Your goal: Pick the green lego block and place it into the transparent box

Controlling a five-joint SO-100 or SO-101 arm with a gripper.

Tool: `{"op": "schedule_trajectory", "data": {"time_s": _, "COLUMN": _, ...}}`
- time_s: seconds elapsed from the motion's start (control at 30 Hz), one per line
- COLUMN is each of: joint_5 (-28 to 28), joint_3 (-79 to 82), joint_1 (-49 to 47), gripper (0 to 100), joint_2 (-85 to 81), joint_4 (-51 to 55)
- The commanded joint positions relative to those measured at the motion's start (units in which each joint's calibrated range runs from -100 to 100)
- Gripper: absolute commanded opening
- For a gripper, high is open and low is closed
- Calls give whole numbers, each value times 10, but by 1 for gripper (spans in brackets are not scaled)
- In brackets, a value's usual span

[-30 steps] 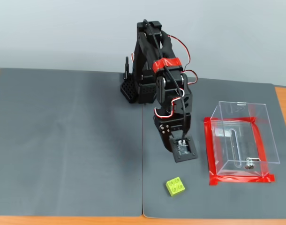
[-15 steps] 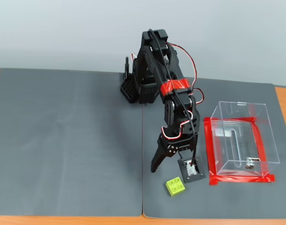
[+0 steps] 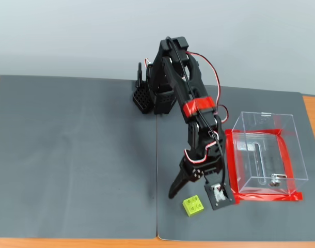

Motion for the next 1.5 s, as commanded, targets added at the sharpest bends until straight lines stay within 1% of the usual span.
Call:
{"op": "schedule_trajectory", "data": {"time_s": 0.0, "joint_5": -2, "joint_3": -25, "joint_1": -1, "gripper": 44, "joint_2": 10, "joint_4": -19}}
{"op": "schedule_trajectory", "data": {"time_s": 0.13, "joint_5": -2, "joint_3": -25, "joint_1": -9, "gripper": 44, "joint_2": 36, "joint_4": -42}}
{"op": "schedule_trajectory", "data": {"time_s": 0.4, "joint_5": -3, "joint_3": -81, "joint_1": -41, "gripper": 44, "joint_2": 83, "joint_4": -41}}
{"op": "schedule_trajectory", "data": {"time_s": 0.57, "joint_5": -3, "joint_3": -86, "joint_1": -46, "gripper": 44, "joint_2": 97, "joint_4": -41}}
{"op": "schedule_trajectory", "data": {"time_s": 1.0, "joint_5": -1, "joint_3": -76, "joint_1": -32, "gripper": 44, "joint_2": 99, "joint_4": -41}}
{"op": "schedule_trajectory", "data": {"time_s": 1.1, "joint_5": 2, "joint_3": -50, "joint_1": -23, "gripper": 44, "joint_2": 99, "joint_4": -42}}
{"op": "schedule_trajectory", "data": {"time_s": 1.3, "joint_5": 3, "joint_3": -23, "joint_1": -2, "gripper": 44, "joint_2": 99, "joint_4": -75}}
{"op": "schedule_trajectory", "data": {"time_s": 1.47, "joint_5": 4, "joint_3": -22, "joint_1": 3, "gripper": 44, "joint_2": 103, "joint_4": -78}}
